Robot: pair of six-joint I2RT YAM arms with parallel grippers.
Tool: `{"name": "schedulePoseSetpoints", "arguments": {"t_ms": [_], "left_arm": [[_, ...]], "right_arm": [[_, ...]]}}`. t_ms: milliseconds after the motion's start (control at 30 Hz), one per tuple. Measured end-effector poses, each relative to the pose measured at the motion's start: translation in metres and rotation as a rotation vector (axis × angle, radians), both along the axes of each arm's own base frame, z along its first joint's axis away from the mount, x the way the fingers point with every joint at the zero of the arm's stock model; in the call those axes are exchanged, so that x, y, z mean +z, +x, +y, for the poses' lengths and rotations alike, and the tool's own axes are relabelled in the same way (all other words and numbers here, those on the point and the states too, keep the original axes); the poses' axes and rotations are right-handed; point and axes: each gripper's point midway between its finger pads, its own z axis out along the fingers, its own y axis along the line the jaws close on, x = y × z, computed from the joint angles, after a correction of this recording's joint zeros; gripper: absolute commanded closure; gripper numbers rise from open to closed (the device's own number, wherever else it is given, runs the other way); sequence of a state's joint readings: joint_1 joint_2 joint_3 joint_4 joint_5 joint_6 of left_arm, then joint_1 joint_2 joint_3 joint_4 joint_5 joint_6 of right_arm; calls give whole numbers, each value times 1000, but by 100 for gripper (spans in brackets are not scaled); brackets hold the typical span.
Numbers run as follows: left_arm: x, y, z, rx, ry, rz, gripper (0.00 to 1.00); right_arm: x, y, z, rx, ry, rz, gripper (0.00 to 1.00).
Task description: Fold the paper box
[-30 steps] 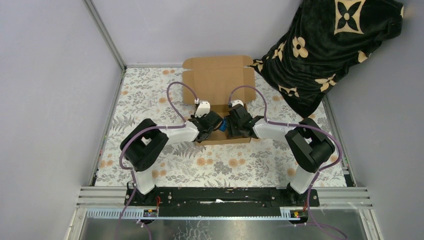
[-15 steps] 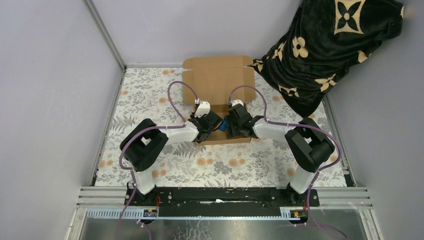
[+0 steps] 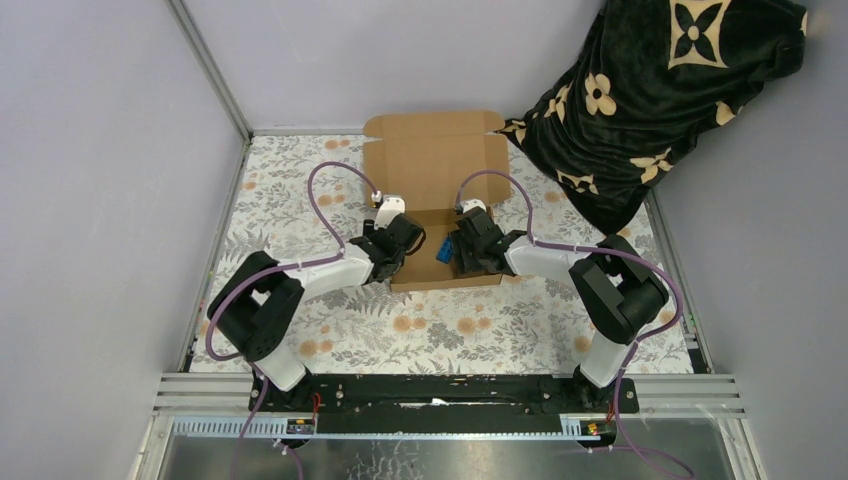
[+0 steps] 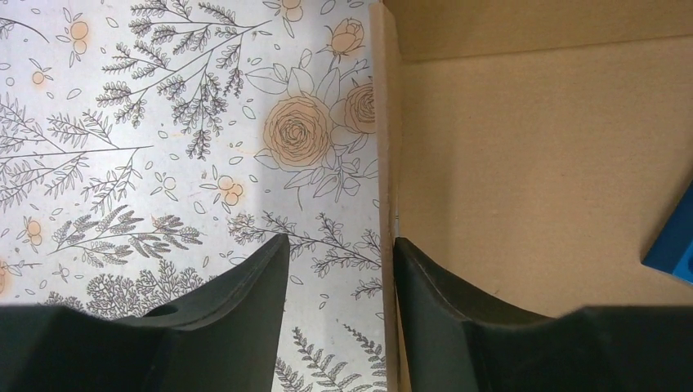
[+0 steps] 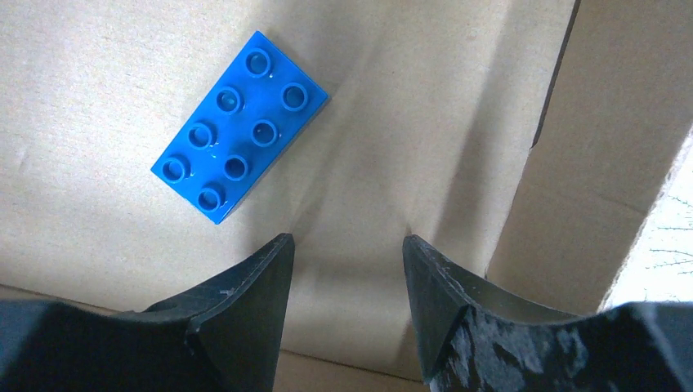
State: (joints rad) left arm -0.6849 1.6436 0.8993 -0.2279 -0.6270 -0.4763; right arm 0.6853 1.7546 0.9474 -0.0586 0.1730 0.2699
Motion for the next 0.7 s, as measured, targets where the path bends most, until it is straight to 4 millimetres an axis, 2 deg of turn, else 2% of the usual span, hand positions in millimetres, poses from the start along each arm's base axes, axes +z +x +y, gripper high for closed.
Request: {"name": "schedulePoseSetpoints", "arguments": {"t_ms": [133,200,333,467,700], "left_arm": [[1,-1,1,-13,-1,-3,44],[1,-1,1,-16,-3,-3,49],[2,0,-2,-26,-17,-3,70],[1,0,-6,-35,-30,-3,78],[-7,2,-9,-39,-27,8,87]], "right_arm": [[0,0,0,2,-2,2,41],[0,0,0,2,-4,3,40],[0,0,1,4,-2,4,40],[0,0,4,12,7,9,41],[0,0,5,13,8,9,41]]}}
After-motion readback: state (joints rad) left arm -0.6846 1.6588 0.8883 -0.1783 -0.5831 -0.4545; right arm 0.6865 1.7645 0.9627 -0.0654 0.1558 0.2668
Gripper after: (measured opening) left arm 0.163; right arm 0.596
